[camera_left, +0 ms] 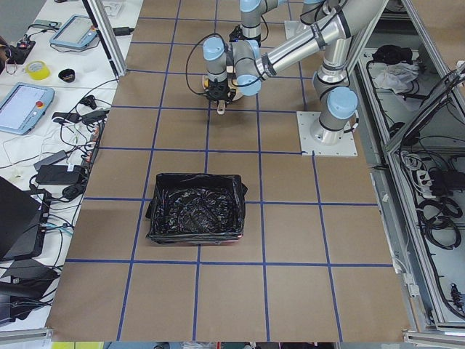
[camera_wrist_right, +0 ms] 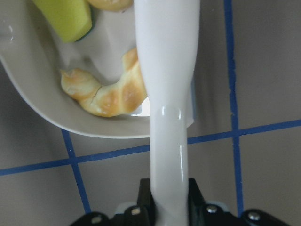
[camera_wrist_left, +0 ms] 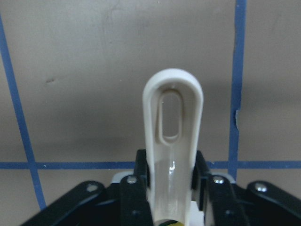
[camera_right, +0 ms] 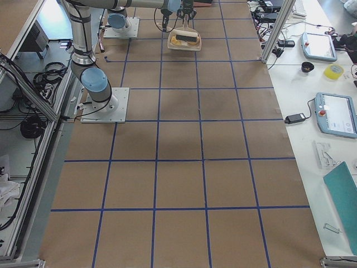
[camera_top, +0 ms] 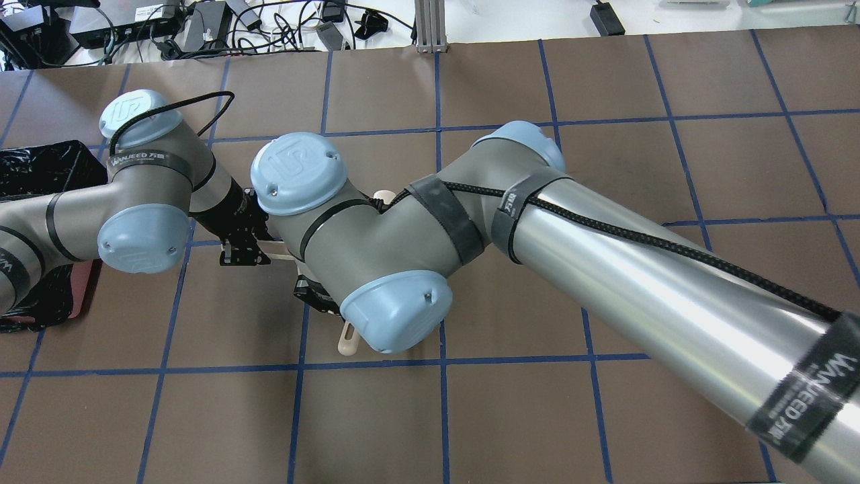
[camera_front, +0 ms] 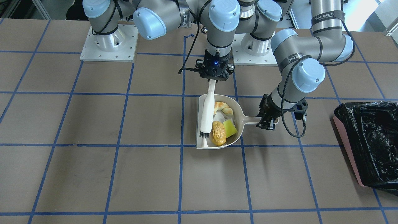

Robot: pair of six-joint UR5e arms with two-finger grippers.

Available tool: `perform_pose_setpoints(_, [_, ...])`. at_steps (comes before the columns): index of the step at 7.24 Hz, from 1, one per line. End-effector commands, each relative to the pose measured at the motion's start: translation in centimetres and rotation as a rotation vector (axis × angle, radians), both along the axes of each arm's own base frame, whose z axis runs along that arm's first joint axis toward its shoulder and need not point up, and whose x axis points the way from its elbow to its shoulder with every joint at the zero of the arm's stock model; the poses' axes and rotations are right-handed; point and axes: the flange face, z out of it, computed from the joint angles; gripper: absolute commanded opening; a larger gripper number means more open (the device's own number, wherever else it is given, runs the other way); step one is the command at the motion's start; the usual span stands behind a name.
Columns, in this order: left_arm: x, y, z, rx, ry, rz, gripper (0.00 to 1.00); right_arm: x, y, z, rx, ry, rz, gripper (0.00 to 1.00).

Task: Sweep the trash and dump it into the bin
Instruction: 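Carry the loaded dustpan to the bin with the left gripper while the right withdraws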

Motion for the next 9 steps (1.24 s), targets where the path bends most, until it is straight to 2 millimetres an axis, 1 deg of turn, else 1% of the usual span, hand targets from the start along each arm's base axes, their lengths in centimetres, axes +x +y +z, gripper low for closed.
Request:
perform_pose_setpoints(1, [0.7,-0.4,0.0,-0.014,0.052,-0.015,0.0,-4.8,-2.4,2.7,0.01,0.016,0.011,0.05])
perform_pose_setpoints(2, [1.4,-1.1,0.9,-0.036,0.068,-0.003,0.0,-7.0,-4.3,2.9,0.01,0.013,0.004,0.05])
perform_pose_setpoints(3, [2.0,-1.8,1.7,-0.053,0.074,0.003,0.0,-9.0,-6.0,2.7,0.01,0.012,0.018,0.05])
perform_pose_setpoints(5, [6.9,-4.1,4.5,-0.068,0.073,0.072,0.0,-14.9,-10.4,2.6,0.009,0.014,0.046,0.05])
perform_pose_setpoints(6, [8.4,-5.2,6.2,-0.049,0.076,0.043,0.0,-17.5,-11.5,2.8,0.023,0.01,0.058,0.05])
perform_pose_setpoints(7, [11.1,-5.9,6.7,-0.031,0.08,0.078,0.0,-19.7,-12.4,3.2,0.013,0.035,0.081,0.05])
perform_pose_setpoints(8, [13.5,-6.2,6.4,-0.021,0.071,0.093,0.0,-21.9,-13.3,3.0,0.01,0.084,0.104,0.05])
perform_pose_setpoints(9, [15.8,-6.0,6.2,-0.017,0.056,0.092,0.0,-23.7,-13.4,2.0,0.051,0.093,0.15,0.05])
